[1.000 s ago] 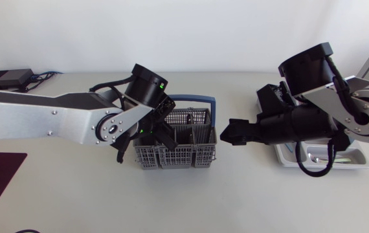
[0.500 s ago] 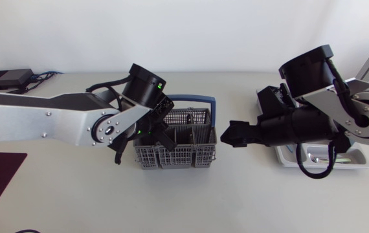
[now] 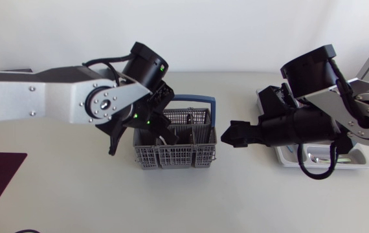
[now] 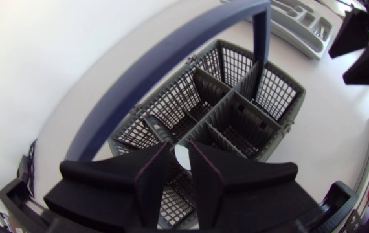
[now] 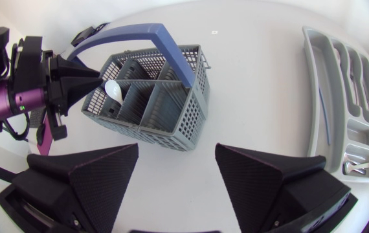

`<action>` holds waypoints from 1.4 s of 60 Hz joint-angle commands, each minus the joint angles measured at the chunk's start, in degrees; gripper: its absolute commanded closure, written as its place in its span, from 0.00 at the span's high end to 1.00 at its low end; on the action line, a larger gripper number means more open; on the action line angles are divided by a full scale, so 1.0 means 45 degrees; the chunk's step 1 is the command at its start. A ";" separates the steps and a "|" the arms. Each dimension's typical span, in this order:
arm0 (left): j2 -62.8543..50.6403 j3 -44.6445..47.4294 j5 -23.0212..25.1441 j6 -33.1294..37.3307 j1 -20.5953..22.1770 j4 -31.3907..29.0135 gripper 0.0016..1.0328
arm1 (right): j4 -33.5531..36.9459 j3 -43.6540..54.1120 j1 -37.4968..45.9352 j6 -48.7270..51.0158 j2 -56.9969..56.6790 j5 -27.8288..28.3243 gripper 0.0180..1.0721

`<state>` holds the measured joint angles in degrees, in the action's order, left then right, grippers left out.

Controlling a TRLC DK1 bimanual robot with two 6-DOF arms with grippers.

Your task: Sort the cutlery from the basket into the organizer compartments.

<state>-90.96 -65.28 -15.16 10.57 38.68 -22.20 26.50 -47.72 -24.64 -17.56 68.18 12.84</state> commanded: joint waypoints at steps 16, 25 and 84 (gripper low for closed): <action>-0.1037 -0.1256 0.0888 -0.1450 -0.0938 -0.1298 0.32 | -0.0401 0.0625 -0.0012 0.0133 -0.0093 0.0037 0.81; -0.1174 -0.1276 0.0927 -0.1548 -0.1017 -0.1493 0.32 | -0.0479 0.0664 -0.0012 0.0153 -0.0015 0.0037 0.81; -0.2014 -0.1354 0.1806 -0.1762 -0.1075 -0.1376 0.18 | -0.0616 0.0938 -0.0051 0.0172 -0.0035 0.0037 0.81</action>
<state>-98.52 -69.93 -7.57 4.05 34.02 -28.51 24.12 -44.97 -24.64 -17.54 68.18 12.84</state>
